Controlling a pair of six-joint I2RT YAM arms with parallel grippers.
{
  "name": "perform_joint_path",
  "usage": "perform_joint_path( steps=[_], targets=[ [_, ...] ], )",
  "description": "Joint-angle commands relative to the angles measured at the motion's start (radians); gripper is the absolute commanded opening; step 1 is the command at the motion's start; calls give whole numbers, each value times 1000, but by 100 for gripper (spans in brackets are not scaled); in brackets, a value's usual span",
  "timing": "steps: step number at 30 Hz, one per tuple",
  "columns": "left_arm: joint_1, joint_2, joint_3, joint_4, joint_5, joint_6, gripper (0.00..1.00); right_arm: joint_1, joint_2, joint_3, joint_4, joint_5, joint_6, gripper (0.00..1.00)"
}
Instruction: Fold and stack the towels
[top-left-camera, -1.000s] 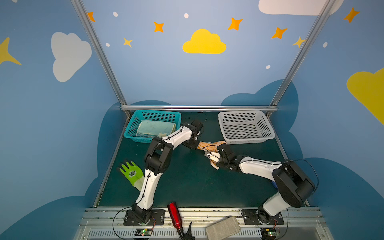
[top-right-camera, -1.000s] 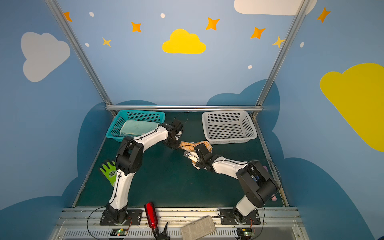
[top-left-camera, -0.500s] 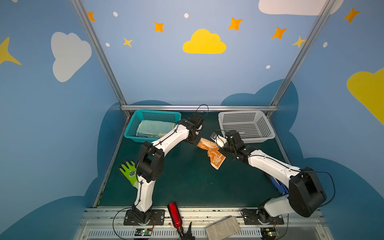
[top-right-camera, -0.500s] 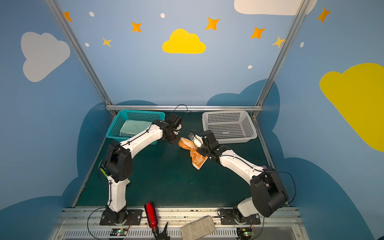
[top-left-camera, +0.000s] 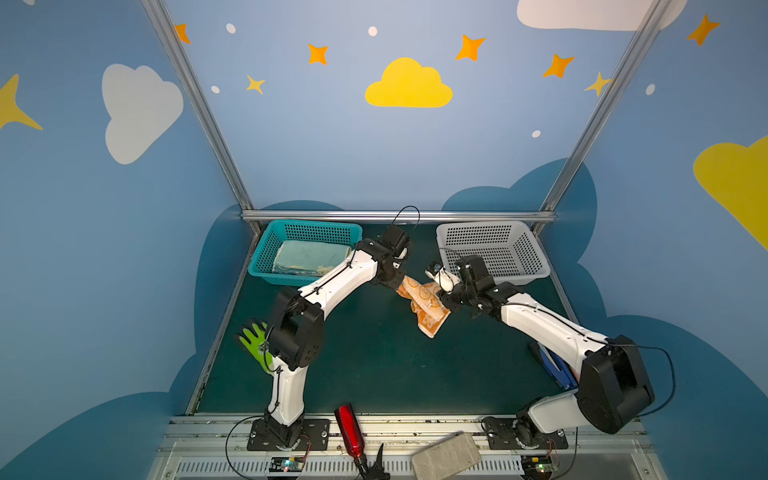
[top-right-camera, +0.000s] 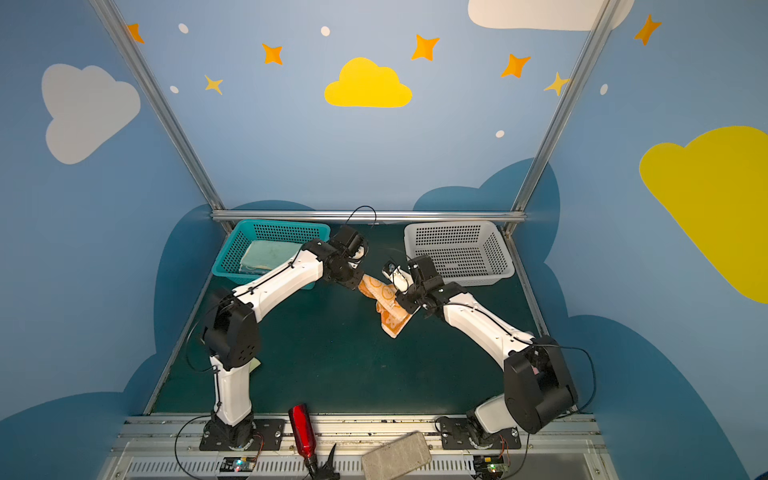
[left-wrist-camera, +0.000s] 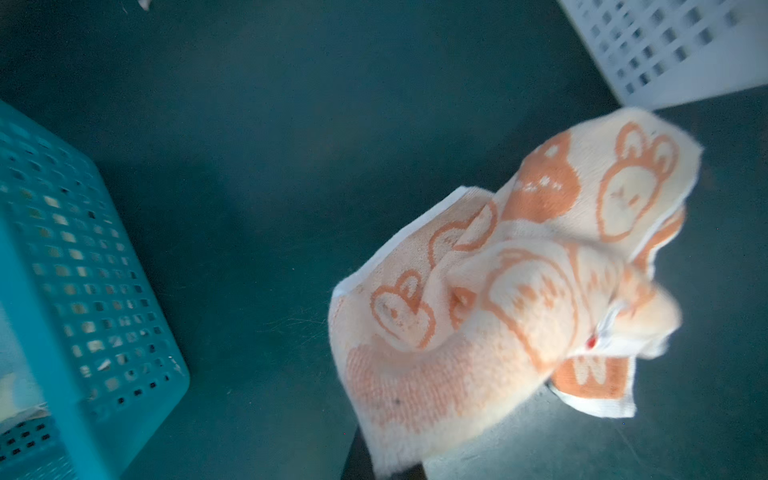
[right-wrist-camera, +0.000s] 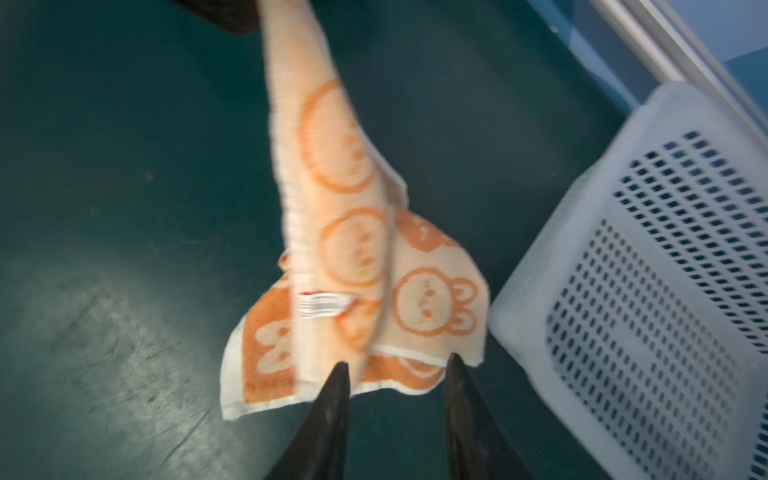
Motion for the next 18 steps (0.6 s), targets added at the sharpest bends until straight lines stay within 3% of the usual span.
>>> perform_joint_path(
  steps=[1, 2, 3, 4, 6, 10, 14, 18],
  targets=[
    [7, 66, 36, -35, -16, -13, 6, 77, -33, -132, 112, 4, -185, 43],
    [8, 82, 45, -41, -18, -13, 5, 91, -36, -155, 142, 9, -205, 44],
    [9, 102, 55, -50, -19, -15, 5, 97, -34, -169, 158, 10, -210, 51],
    [10, 118, 65, -59, -21, -17, 5, 97, -27, -169, 161, 21, -197, 66],
    [12, 138, 74, -65, -19, -18, 5, 95, -9, -155, 151, 67, -158, 76],
    [18, 151, 72, -60, -2, -18, 5, 64, 22, -130, 152, 134, -126, 77],
    [22, 148, 65, -54, 5, -18, 5, -21, 42, -68, 82, 45, -69, 73],
    [27, 145, 63, -48, 18, -19, 5, -63, 78, -44, 65, 26, -95, 71]
  ],
)
